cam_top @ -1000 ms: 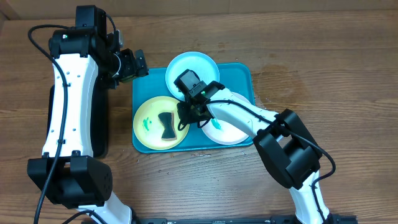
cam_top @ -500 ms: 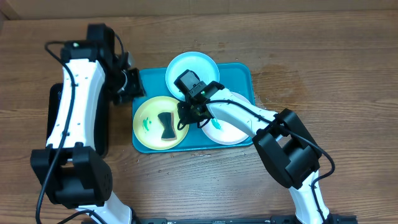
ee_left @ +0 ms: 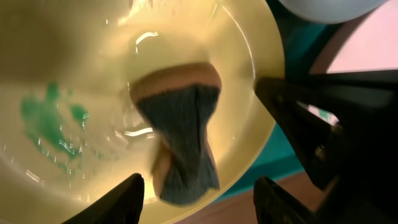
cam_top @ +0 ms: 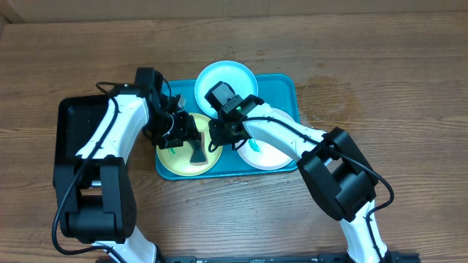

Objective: Clean dirty plates on tray and stack at the side
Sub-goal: 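Regrasp the sponge on the yellow plate with the left gripper, then scrub the yellow plate with the sponge while the right gripper holds it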

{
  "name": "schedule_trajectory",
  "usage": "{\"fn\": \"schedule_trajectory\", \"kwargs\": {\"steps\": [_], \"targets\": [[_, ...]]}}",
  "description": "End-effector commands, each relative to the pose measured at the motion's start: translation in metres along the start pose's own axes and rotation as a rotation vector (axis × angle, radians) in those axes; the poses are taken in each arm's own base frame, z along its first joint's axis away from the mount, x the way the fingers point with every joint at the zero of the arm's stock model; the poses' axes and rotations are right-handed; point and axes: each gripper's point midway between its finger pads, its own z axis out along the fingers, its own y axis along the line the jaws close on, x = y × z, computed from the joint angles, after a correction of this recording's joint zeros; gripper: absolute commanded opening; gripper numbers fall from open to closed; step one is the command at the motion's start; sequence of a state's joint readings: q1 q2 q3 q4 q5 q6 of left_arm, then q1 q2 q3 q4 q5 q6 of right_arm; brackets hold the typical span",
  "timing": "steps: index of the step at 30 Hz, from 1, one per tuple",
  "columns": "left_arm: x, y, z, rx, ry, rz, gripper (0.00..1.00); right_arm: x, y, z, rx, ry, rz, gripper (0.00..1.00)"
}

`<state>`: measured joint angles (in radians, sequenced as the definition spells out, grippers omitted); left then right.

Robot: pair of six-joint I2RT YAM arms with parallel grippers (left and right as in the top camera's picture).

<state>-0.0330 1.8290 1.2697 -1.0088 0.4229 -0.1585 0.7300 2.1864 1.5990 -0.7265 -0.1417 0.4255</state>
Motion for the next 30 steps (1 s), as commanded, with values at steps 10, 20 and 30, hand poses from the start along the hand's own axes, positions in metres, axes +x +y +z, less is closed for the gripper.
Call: {"fn": "schedule_trajectory", "kwargs": {"steps": [10,20,30], "targets": [[0.007,0.002,0.031,-0.009,-0.011,-0.031,0.58,-0.002,0.000,0.005,0.008,0.002,-0.007,0.04],[-0.005,0.015,0.038,-0.139,-0.087,-0.057,0.59,-0.001,-0.001,0.005,0.010,0.006,-0.006,0.04],[0.002,0.016,0.046,-0.143,-0.074,-0.050,0.47,-0.001,-0.001,0.005,0.010,0.006,-0.006,0.04]]}}
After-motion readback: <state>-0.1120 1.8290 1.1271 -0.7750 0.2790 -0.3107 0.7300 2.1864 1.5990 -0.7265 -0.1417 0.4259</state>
